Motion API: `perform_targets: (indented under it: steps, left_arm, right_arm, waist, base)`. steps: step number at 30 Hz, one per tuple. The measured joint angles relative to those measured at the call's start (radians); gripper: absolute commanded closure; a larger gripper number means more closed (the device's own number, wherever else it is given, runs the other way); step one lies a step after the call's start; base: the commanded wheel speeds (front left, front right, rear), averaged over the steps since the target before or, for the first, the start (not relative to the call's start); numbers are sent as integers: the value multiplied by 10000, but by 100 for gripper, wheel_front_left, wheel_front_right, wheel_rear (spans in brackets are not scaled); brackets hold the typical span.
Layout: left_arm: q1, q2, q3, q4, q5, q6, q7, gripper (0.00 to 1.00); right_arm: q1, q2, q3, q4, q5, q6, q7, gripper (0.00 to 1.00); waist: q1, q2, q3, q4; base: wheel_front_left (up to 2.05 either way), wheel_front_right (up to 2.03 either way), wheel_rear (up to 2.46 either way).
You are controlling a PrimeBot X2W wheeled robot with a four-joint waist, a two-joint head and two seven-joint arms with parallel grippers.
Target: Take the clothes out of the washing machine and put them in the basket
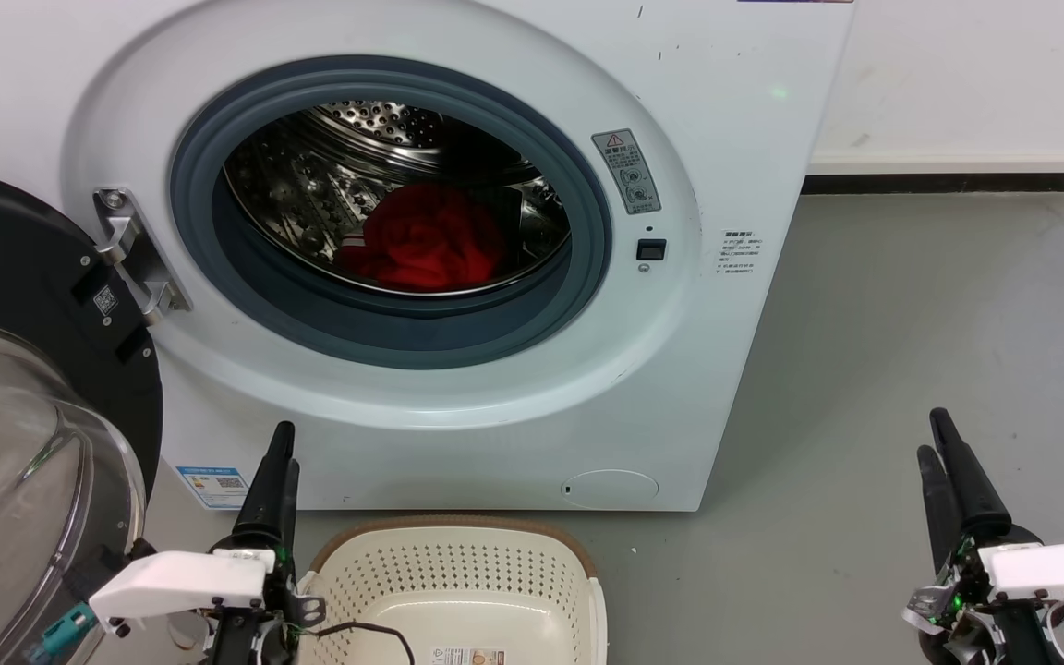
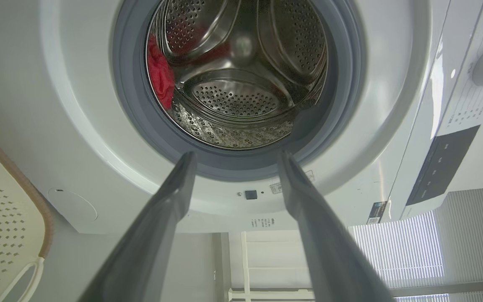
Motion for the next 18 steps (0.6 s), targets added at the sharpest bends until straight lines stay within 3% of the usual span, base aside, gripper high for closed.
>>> perform_targets:
  steps: [18]
  left_arm:
    - [-198,4,-558,-422,4621,199,-775,0]
  right_arm:
    - [359,2,174,-740,-4941,0,-777,0]
  waist:
    - [0,0,11,-18]
  base:
    - [0,0,0]
